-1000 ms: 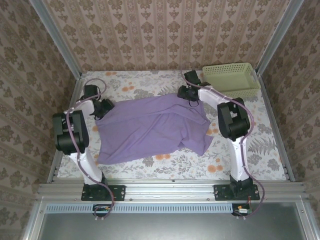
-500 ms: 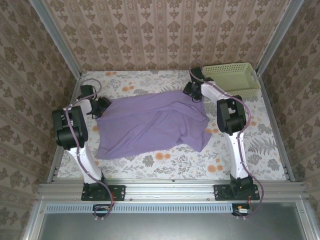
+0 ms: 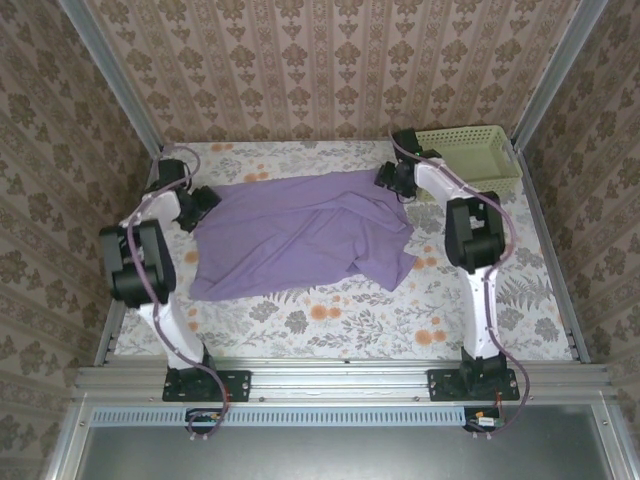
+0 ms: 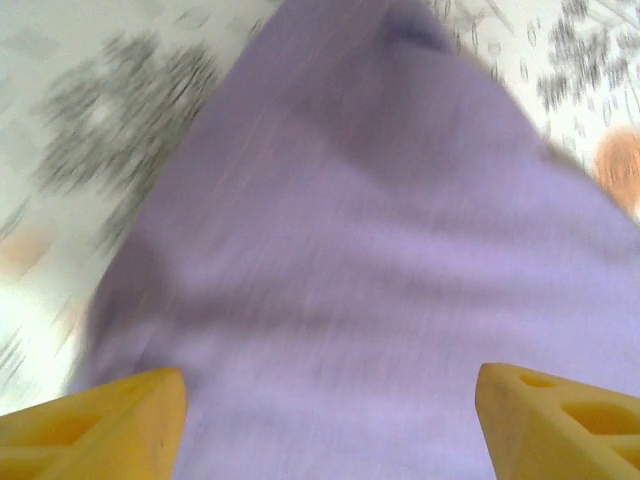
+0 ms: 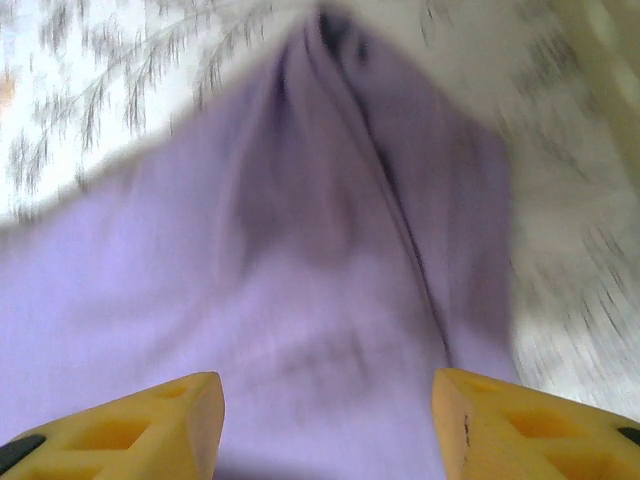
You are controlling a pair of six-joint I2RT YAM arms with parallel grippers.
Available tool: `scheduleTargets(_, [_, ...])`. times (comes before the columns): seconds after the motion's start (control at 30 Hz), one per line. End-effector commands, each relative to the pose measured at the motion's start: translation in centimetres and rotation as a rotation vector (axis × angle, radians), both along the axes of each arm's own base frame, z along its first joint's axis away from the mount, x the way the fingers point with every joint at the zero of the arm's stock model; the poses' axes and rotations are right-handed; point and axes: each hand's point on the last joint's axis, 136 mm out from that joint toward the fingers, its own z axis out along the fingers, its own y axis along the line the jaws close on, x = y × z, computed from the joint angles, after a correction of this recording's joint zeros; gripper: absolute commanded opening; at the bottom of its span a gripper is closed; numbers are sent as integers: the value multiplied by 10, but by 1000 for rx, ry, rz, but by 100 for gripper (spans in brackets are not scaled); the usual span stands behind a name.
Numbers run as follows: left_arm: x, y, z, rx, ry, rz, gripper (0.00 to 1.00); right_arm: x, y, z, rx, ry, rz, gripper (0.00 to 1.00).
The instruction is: Fold the inside-out t-shirt
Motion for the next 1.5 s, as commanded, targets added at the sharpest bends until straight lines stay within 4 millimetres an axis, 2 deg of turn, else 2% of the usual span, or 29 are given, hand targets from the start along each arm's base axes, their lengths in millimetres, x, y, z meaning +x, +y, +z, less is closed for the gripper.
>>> scheduleTargets(0.0, [-62,11,26,141,20,36,81,-42,14,74,-5,-145,98,60])
scheduleTargets(0.1, [-119,17,21,187,48,72,82,-98,10,61,5,-110,103,59])
scheduleTargets(0.27, [-193,18,7,174,80,119,80,-180,3,27,18,-41,136,60])
scheduleTargets(0.37, [-221,18,-4,172,97,134,80,-213,8,11,33,-2,173,60])
scheduleTargets(0.47, [-235,13,-20,126,123,142,78,-235,22,-3,51,15,214,62])
scheduleTargets(0.6, [-234,7,-38,69,137,140,72,-254,37,-21,36,46,274,64])
scheduleTargets(0.8, [-223,9,-49,45,167,130,60,-266,39,-35,-27,75,281,64])
scheduleTargets(0.97, [-213,6,-55,14,164,119,48,-264,58,-39,17,91,312,56])
scheduleTargets(1.1, [-207,1,-56,-20,148,111,32,-262,65,-38,11,106,313,44])
scheduleTargets(1.13, [-207,0,-57,-22,148,110,27,-262,64,-37,5,108,308,40])
scheduleTargets(1.23, [-209,1,-56,-19,146,109,9,-263,52,-29,-38,83,276,19])
scheduleTargets(1.3, [-210,1,-52,-15,132,111,2,-263,39,-22,-89,61,240,9])
scheduleTargets(1.37, [-211,1,-47,-21,105,123,0,-266,24,-15,-152,52,214,1])
scheduleTargets(1.4, [-211,-1,-44,-39,84,128,0,-267,14,-3,-189,32,200,0])
scheduleTargets(1.47, [-211,-4,-35,-61,39,134,0,-273,-6,8,-279,37,188,0])
